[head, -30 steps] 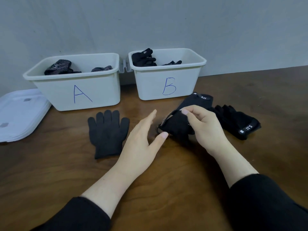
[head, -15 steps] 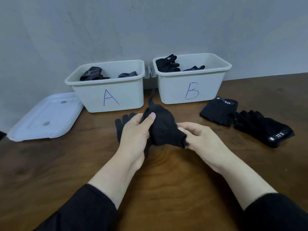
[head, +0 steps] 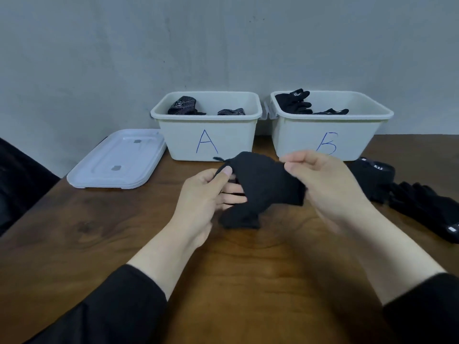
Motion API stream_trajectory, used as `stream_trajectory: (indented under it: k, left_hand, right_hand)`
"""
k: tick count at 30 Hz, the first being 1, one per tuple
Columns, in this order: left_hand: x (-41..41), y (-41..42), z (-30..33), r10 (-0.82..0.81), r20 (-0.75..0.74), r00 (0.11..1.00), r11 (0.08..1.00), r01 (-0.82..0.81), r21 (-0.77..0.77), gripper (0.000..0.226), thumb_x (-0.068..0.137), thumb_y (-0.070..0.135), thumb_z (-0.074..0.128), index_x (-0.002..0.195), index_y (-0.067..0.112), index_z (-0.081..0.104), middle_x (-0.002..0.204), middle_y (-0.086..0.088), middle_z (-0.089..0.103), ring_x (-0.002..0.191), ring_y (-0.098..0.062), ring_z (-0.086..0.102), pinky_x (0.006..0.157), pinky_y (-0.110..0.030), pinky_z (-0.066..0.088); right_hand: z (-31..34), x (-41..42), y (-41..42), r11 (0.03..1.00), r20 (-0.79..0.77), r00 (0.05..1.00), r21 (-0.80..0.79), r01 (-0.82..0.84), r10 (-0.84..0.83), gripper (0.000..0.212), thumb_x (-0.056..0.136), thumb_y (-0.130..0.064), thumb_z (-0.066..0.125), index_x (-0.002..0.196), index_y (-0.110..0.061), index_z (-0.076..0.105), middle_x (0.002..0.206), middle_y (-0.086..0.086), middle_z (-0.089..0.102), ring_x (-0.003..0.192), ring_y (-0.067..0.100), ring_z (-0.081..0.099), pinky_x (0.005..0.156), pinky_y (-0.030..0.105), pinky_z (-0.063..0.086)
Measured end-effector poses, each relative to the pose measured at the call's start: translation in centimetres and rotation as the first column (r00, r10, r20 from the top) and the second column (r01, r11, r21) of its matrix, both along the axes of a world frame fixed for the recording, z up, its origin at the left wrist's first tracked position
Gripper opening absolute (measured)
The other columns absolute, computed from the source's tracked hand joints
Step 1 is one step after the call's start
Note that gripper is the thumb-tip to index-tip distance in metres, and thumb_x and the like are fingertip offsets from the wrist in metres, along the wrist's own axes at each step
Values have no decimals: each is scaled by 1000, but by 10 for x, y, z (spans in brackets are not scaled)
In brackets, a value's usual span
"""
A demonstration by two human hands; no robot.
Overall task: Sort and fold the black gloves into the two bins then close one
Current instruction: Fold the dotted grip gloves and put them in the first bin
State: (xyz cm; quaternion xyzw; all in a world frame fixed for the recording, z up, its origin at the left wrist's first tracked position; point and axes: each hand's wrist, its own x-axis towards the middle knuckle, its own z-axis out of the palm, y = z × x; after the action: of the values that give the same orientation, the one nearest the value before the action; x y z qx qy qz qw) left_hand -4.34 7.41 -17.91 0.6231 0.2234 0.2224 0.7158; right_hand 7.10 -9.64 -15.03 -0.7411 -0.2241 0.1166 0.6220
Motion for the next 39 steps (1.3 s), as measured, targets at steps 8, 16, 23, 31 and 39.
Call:
stream_trajectory:
  k: [8, 16, 23, 31, 39]
  left_hand:
    - [-24, 52, -26, 192, -90, 977, 857, -122, 501, 44, 101, 45, 54, 74, 13, 68, 60, -7, 65, 48, -15, 53, 62, -28, 45]
    - [-20, 61, -35, 137, -150, 979, 818, -26, 574, 29, 103, 42, 50, 85, 27, 68, 68, 9, 68, 57, -4, 61, 62, -22, 46]
    - [-14, 63, -37, 135, -209, 968, 793, 21, 608, 19, 102, 41, 51, 91, 35, 65, 77, 13, 70, 79, -3, 66, 68, -16, 43]
    - [-14, 68, -43, 155, -249, 956, 763, 44, 645, 25, 103, 42, 49, 112, 31, 69, 104, 18, 69, 101, -4, 61, 80, -18, 44]
    - [-8, 68, -47, 169, -230, 959, 753, 25, 657, 24, 101, 39, 55, 120, 32, 69, 103, 24, 66, 107, 0, 58, 89, -19, 39]
  right_hand:
    - [74, 17, 29, 944, 368, 904, -315, -99, 217, 8, 96, -22, 66, 98, -30, 68, 85, 9, 64, 72, 18, 56, 56, 26, 50]
    - [106, 35, 46, 851, 303, 895, -506, -139, 326, 29, 91, -10, 63, 106, -33, 72, 95, 2, 71, 90, 17, 66, 80, 33, 48]
    - [109, 46, 67, 815, 307, 909, -577, -58, 282, 18, 90, -11, 71, 101, -24, 76, 89, -3, 76, 88, 9, 71, 63, 13, 48]
    - [113, 55, 88, 926, 635, 754, -365, 99, 169, 15, 94, -19, 67, 99, -29, 77, 84, -13, 69, 75, 6, 62, 70, 16, 50]
    - [-63, -12, 50, 780, 561, 623, -611, -133, 545, 35, 94, -26, 71, 128, -20, 68, 117, -6, 66, 108, 13, 61, 99, 29, 47]
